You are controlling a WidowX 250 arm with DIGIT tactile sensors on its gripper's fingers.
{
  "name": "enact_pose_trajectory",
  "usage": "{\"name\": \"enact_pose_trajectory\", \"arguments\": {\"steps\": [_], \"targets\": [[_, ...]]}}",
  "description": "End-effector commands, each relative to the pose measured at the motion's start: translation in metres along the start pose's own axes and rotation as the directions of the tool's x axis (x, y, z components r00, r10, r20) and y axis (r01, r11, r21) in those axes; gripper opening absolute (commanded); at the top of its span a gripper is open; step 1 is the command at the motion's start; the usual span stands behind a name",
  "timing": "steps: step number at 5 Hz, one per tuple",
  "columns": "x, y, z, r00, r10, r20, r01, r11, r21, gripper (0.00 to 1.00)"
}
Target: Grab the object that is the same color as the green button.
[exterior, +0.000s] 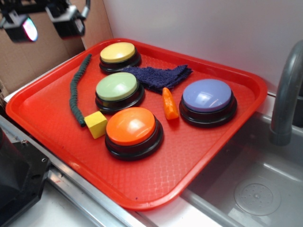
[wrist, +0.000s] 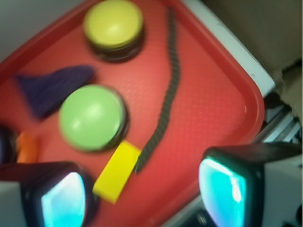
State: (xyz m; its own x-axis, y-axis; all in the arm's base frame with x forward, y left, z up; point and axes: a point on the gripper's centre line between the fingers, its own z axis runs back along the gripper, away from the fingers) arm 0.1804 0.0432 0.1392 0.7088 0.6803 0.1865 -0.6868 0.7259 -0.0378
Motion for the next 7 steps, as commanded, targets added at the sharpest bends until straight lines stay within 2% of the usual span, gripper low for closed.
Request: {"name": "enact_pose_trajectory", "arguments": {"steps": [1, 2, 3, 4, 5, 6, 7], "targets": [[0.037, 0.025, -0.054, 0.952, 0.244, 0.183, -0.251, 0.968, 0.014, 1.0], [0.043, 0.036, -0.083, 0.925, 0.313, 0.216, -0.331, 0.942, 0.051, 1.0], [0.049, 0.044, -0.107, 0.894, 0.384, 0.232, -0.403, 0.914, 0.04, 1.0], [0.052, 0.05, -0.123, 0.895, 0.398, 0.203, -0.411, 0.911, 0.024, 1.0], [0.053, 0.053, -0.13, 0.917, 0.378, 0.127, -0.382, 0.924, 0.004, 1.0], [0.052, 0.053, -0.132, 0.919, 0.371, 0.135, -0.374, 0.927, -0.002, 0.69], [0.051, 0.052, -0.132, 0.923, 0.364, 0.129, -0.366, 0.931, -0.007, 0.15]]}}
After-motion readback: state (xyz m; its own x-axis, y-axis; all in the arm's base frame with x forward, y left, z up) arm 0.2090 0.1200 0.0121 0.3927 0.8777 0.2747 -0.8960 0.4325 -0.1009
